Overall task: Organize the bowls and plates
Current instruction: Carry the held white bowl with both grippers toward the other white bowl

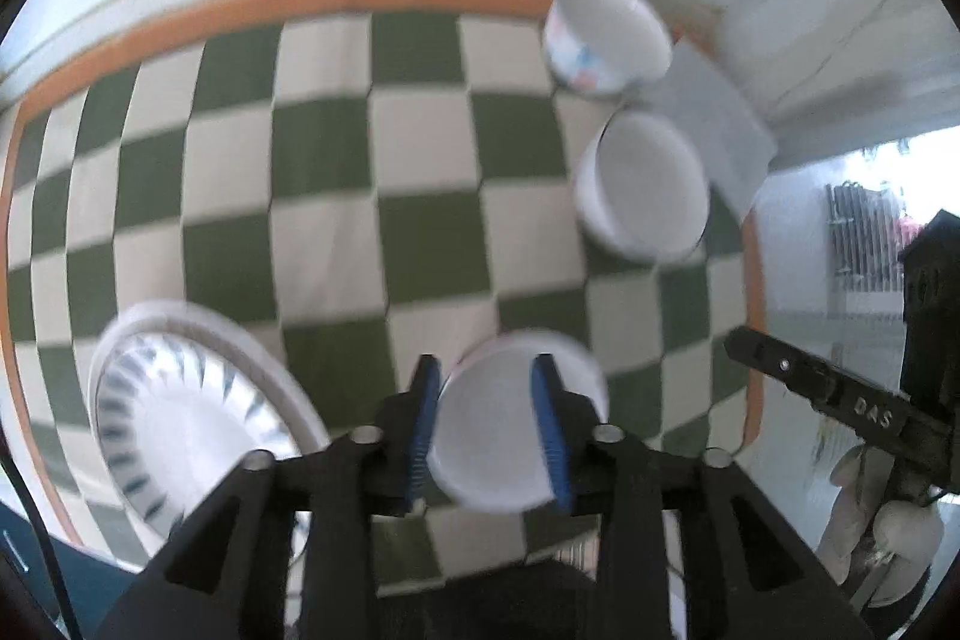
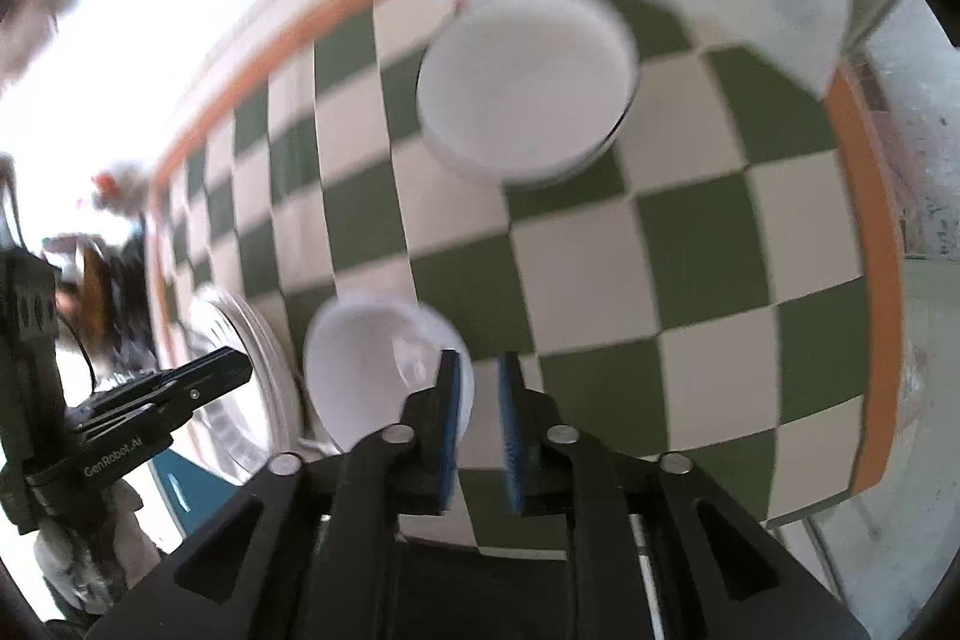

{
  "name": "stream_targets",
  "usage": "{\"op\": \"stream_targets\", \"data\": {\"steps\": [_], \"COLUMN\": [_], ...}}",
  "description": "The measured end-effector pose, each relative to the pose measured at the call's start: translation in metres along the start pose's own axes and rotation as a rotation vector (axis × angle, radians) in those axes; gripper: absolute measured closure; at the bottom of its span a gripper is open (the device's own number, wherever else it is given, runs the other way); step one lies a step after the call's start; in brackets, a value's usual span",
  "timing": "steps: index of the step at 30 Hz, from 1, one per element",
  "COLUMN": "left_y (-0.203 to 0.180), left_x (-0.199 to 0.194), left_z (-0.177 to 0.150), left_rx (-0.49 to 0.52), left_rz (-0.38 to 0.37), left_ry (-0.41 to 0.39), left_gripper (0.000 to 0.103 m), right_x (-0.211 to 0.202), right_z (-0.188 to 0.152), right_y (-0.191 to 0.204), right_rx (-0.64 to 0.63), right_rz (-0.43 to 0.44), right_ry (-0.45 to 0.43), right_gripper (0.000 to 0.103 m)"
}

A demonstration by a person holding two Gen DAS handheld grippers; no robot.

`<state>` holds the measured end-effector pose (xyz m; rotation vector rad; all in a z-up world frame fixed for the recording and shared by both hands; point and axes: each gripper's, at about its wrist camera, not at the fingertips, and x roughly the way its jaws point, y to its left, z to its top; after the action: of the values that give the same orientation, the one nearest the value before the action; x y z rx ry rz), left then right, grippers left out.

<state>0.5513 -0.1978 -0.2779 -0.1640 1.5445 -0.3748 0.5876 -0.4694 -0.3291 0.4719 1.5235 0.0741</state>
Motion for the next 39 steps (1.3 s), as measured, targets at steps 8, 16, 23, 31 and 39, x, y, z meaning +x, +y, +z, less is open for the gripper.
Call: {"op": "stream_targets", "data": {"steps": [8, 16, 23, 31, 39], "left_y": [-0.034, -0.060, -0.069, -0.069, -0.073], "left_x": [0.054, 0.108, 0.138, 0.136, 0.115], "left_z": [0.082, 0.124, 0.128, 0.124, 0.114], "left_rx": [0.015, 0.058, 0.096, 0.115, 0.130], "left_rz": [-0.066, -0.031, -0.009, 0.002, 0.003], "left_ry": [0.088, 0.179, 0.210, 0.184, 0.160], "left_gripper": [0.069, 0.069, 0.088, 0.092, 0.092], "right_x": [0.002, 0.035, 0.059, 0.067, 0.057], "right_z": [0.065, 0.108, 0.127, 0.126, 0.122], "right_y": [-0.048, -0.070, -0.071, -0.058, -0.045], "right_rx": [0.127, 0.176, 0.160, 0.098, 0.069], "right_rz": [0.007, 0.015, -0.010, -0.066, -0.088], "right_ry": [-0.047, -0.020, 0.016, 0.002, -0.002], "right_gripper": [0.055, 0.055, 0.055, 0.093, 0.094]}}
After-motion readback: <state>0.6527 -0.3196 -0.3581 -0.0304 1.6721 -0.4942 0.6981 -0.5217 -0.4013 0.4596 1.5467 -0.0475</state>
